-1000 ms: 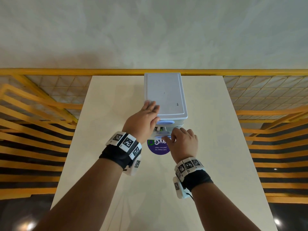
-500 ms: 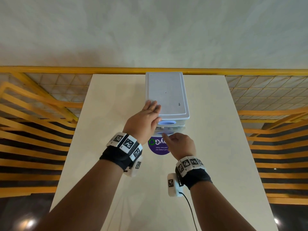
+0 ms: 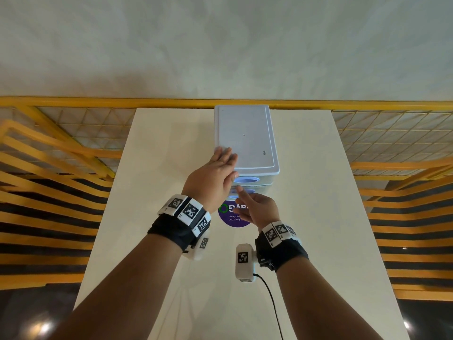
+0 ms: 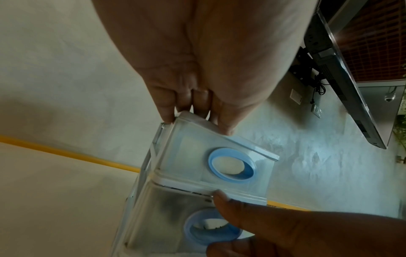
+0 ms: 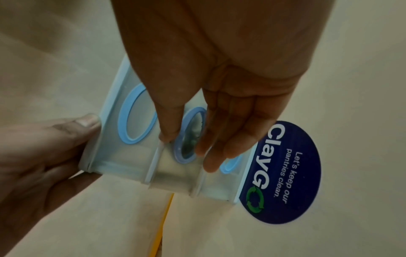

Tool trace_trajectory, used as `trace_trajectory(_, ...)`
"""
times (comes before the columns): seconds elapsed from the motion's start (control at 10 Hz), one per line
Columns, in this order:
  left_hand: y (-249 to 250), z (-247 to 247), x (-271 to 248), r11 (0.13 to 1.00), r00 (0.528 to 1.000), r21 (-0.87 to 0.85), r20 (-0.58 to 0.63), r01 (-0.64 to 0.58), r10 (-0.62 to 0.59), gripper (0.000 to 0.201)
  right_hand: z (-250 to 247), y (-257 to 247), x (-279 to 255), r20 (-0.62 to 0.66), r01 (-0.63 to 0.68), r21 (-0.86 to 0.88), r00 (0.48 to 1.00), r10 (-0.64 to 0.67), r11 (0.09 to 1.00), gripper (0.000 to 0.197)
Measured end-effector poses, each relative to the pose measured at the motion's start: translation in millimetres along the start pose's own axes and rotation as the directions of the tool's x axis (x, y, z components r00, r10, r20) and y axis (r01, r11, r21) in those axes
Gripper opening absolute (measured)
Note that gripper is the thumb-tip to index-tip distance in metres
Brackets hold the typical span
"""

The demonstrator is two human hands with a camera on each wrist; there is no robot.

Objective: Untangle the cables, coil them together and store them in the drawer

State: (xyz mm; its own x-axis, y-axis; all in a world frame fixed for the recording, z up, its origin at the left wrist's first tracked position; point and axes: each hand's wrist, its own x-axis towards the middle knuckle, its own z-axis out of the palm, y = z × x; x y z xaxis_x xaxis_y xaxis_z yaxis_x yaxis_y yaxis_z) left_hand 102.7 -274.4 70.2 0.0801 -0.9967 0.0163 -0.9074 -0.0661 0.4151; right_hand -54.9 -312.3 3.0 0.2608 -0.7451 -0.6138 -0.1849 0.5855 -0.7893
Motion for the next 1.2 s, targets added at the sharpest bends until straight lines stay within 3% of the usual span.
trace_trajectory(0.2,-1,-1,1,1.0,1.0,0.002,0.018,0.0,0.0,0.049,-2,3,9,0.022,0.006,0.23,1.0,-0.011,0.973,0.022)
trace_trajectory(0.4,-5,4,0,1.0,1.0,0.002,0.004,-0.006,0.006,0.049,-6,7,10,0.056,0.005,0.219,0.998,-0.018,0.976,0.022)
trace_trajectory(0.8,1,1,0,0.996,0.998,0.088,0.069,-0.018,0.012,0.051,-15,-1,8,0.101,-0.022,0.018,0.995,0.02,1.0,0.028)
trace_trajectory(1.0,4,-1,-2,0.999,0.996,0.051,0.091,-0.013,0.008,0.052,-37,11,-21,0.133,-0.008,-0.191,0.99,0.034,0.981,0.032)
trace_trajectory(1.2,4,-12,-14,0.999,0.999,-0.001,0.022,0.046,-0.046,0.054,-84,43,-73,0.094,0.021,-0.336,0.995,0.012,0.941,0.028)
